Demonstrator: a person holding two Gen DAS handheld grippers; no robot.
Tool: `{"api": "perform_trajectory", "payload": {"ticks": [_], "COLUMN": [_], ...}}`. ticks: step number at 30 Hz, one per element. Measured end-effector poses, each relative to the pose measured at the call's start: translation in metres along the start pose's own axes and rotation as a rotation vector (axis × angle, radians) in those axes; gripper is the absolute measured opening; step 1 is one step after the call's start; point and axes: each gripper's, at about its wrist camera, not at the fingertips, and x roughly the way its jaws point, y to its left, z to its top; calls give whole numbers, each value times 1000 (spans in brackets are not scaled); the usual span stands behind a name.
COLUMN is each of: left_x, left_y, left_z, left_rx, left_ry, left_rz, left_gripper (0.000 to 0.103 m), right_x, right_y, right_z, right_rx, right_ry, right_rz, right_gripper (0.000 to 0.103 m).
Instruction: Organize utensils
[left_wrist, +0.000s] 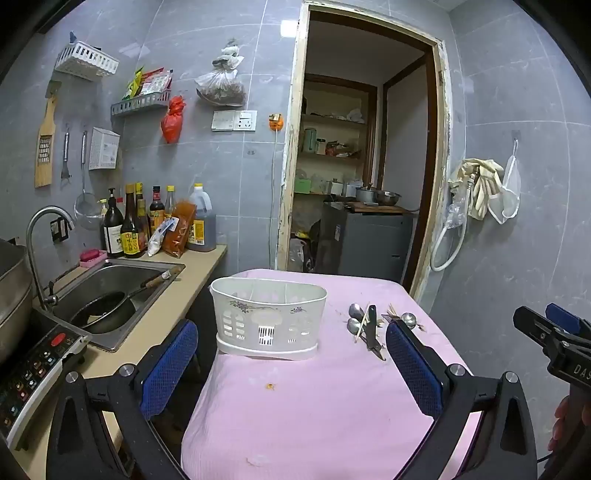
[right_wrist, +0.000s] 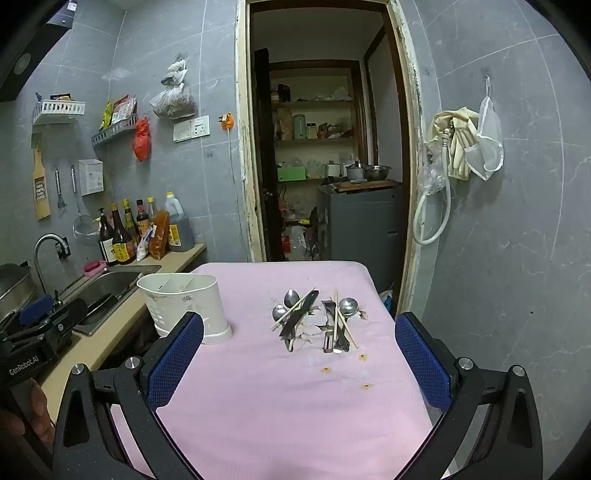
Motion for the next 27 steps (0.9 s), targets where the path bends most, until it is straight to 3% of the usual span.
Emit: {"api": "perform_trajectory", "payload": {"ticks": [27], "left_x": [0], "left_y": [0], "left_z": [0], "left_rx": [6], "left_ry": [-1], "left_rz": [1], "left_gripper": [103], "right_x": [-2], "right_y": [2], "right_z": [-3], "right_rx": [-3], "right_ry": [-4], "right_rz": [7], "right_gripper": [102]}}
